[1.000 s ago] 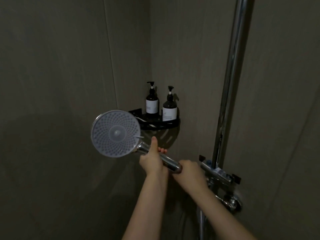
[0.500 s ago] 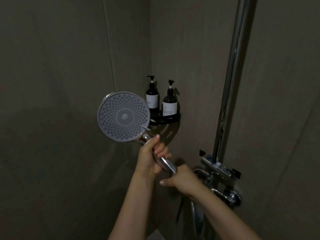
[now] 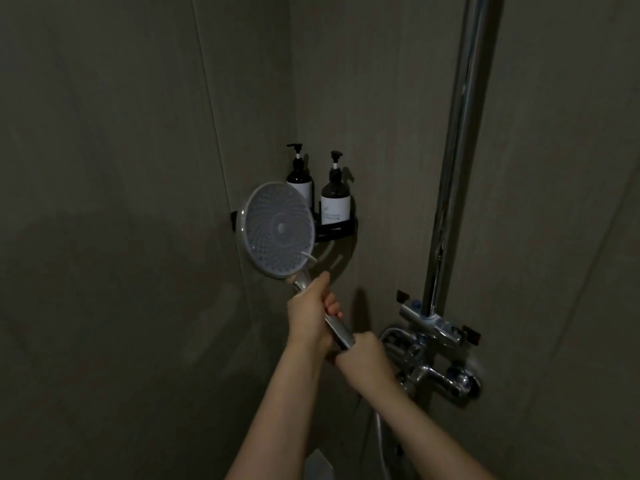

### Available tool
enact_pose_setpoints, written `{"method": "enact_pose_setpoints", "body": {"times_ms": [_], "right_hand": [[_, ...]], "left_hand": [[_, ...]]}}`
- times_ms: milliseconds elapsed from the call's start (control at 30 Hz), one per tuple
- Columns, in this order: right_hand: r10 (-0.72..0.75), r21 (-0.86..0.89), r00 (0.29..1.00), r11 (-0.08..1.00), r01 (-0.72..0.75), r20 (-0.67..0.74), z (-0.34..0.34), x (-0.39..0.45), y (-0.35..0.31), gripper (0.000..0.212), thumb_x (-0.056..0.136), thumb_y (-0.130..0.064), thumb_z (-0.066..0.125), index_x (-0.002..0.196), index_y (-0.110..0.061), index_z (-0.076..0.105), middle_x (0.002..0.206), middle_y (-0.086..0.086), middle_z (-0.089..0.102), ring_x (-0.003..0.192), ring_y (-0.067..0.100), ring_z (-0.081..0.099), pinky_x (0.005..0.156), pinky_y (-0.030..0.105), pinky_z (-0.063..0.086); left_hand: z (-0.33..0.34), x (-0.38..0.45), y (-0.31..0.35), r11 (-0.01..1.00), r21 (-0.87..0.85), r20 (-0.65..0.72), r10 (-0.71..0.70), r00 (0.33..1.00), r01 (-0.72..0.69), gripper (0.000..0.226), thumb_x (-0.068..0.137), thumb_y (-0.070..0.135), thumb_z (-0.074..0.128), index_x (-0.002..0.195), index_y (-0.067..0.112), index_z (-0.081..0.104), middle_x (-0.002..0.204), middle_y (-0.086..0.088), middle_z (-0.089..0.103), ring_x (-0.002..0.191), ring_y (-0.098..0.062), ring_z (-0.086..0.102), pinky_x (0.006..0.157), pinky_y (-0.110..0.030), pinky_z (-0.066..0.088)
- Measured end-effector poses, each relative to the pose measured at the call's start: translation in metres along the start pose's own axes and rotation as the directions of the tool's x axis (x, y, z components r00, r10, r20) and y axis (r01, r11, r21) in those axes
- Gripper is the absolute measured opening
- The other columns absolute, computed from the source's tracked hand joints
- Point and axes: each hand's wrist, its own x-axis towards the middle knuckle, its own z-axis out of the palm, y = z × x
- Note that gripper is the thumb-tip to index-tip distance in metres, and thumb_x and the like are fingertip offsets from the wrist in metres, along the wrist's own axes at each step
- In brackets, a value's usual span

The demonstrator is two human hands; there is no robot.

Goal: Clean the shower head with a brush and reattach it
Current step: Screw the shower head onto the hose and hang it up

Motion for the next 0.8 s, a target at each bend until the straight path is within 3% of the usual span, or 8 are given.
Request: {"method": "enact_pose_setpoints", "body": {"times_ms": [200,267,367,400,500,567,700,800], "right_hand": [[0.043,0.171,0.958,0.981,-0.095,0.284,-0.008,-0.003,0.003,0.018,0.074,-0.011,0.069,0.084,-0.016,0.055,0.058,-0.002,0.050,0.043,0.007,0.046,0.038,0.017,0.034],[0.045,0.259,0.908,0.951,-0.166,0.417,-0.007,-0.006,0.008,0.021,0.076,-0.010,0.068,0.073,-0.018,0.048,0.049,-0.003,0.043,0.034,0.005,0.036,0.035,0.017,0.027],[-0.011,0.384,0.758,0.867,-0.318,0.652,-0.006,-0.009,0.013,0.039,0.083,-0.006,0.062,0.058,-0.022,0.036,0.036,-0.009,0.031,0.029,0.003,0.024,0.033,0.014,0.017],[-0.019,0.407,0.751,0.849,-0.337,0.660,-0.004,-0.008,0.014,0.040,0.084,-0.006,0.060,0.057,-0.022,0.036,0.035,-0.010,0.030,0.029,0.003,0.023,0.034,0.014,0.016],[0.030,0.436,0.864,0.854,-0.283,0.503,0.003,-0.001,0.018,0.027,0.083,-0.008,0.060,0.063,-0.017,0.044,0.038,-0.007,0.035,0.029,0.005,0.028,0.035,0.017,0.021],[0.031,0.452,0.912,0.861,-0.233,0.410,0.004,0.001,0.023,0.018,0.082,-0.006,0.059,0.070,-0.013,0.048,0.041,-0.004,0.037,0.031,0.006,0.031,0.036,0.018,0.024],[0.038,0.507,0.927,0.828,-0.238,0.372,0.009,-0.002,0.034,0.015,0.083,-0.005,0.057,0.075,-0.015,0.047,0.047,-0.002,0.034,0.035,0.006,0.028,0.038,0.019,0.021],[-0.001,0.578,0.898,0.766,-0.282,0.440,0.012,0.000,0.045,0.023,0.084,-0.004,0.055,0.069,-0.018,0.044,0.040,-0.007,0.032,0.030,0.005,0.026,0.034,0.017,0.018]], "left_hand": [[-0.017,0.007,-0.003,0.998,0.008,0.295,-0.064,0.953,0.064,0.038,0.087,0.016,0.051,0.051,0.018,0.036,0.035,0.008,0.029,0.029,-0.003,0.028,0.037,-0.016,0.026],[-0.023,0.013,-0.002,0.993,0.023,0.470,-0.114,0.875,0.118,0.037,0.076,0.024,0.060,0.043,0.020,0.043,0.033,0.009,0.034,0.028,-0.003,0.032,0.037,-0.015,0.030],[-0.027,0.020,0.003,0.980,0.099,0.696,-0.191,0.692,0.171,0.032,0.071,0.030,0.071,0.046,0.021,0.052,0.037,0.009,0.045,0.033,-0.001,0.042,0.041,-0.015,0.039],[-0.026,0.021,0.003,0.978,0.124,0.675,-0.205,0.709,0.165,0.034,0.074,0.030,0.069,0.046,0.021,0.052,0.036,0.009,0.045,0.033,-0.002,0.042,0.042,-0.015,0.040],[-0.015,0.017,-0.002,0.966,0.219,0.416,-0.222,0.882,0.140,0.045,0.089,0.022,0.050,0.045,0.018,0.042,0.035,0.006,0.034,0.030,-0.005,0.034,0.039,-0.014,0.035],[-0.012,0.013,-0.009,0.971,0.224,0.286,-0.152,0.946,0.088,0.041,0.093,0.019,0.049,0.053,0.015,0.040,0.038,0.003,0.035,0.033,-0.008,0.036,0.041,-0.017,0.036],[-0.017,0.018,-0.023,0.964,0.266,0.153,-0.023,0.988,-0.019,0.022,0.087,0.020,0.061,0.067,0.013,0.053,0.048,0.002,0.050,0.043,-0.009,0.049,0.046,-0.021,0.043],[-0.022,0.014,-0.032,0.967,0.252,0.277,-0.108,0.955,0.036,0.017,0.087,0.024,0.054,0.079,0.010,0.058,0.058,-0.001,0.058,0.050,-0.010,0.057,0.051,-0.023,0.050]]}}
